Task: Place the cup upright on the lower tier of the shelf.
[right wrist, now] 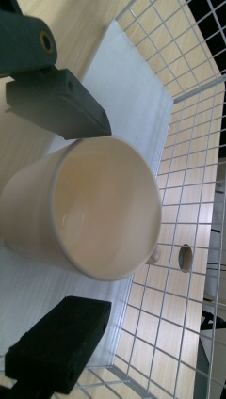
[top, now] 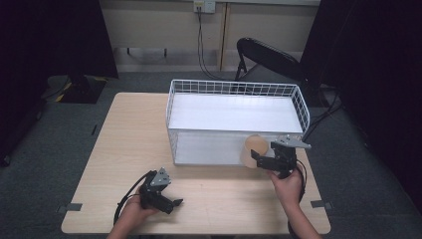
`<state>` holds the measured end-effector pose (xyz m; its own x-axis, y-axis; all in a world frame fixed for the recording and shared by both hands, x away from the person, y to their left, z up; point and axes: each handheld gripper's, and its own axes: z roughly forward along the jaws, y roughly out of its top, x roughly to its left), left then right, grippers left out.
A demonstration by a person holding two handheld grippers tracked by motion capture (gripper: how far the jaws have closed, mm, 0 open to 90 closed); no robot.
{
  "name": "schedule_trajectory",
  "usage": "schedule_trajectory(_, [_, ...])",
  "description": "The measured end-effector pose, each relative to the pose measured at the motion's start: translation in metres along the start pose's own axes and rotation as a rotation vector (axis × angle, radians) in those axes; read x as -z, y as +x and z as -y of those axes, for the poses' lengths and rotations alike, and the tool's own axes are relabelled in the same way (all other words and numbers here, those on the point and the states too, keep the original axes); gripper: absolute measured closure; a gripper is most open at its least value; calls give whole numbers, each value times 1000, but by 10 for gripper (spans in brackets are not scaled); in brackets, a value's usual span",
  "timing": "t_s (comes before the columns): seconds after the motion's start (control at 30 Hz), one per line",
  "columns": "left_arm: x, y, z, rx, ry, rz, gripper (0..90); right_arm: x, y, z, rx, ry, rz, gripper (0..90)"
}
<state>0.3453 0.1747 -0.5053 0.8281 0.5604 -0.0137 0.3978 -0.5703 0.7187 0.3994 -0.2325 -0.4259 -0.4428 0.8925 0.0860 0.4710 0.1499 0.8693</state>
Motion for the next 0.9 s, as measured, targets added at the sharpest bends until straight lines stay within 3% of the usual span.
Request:
schedule_trajectory(0.47, [0, 0, 0, 1, 0, -1, 0, 15, -2, -2, -18, -7, -14, 134])
schedule_trajectory(0.9, [0, 0, 0, 3, 0, -3, 0, 2, 8, 8, 14, 26, -15, 136])
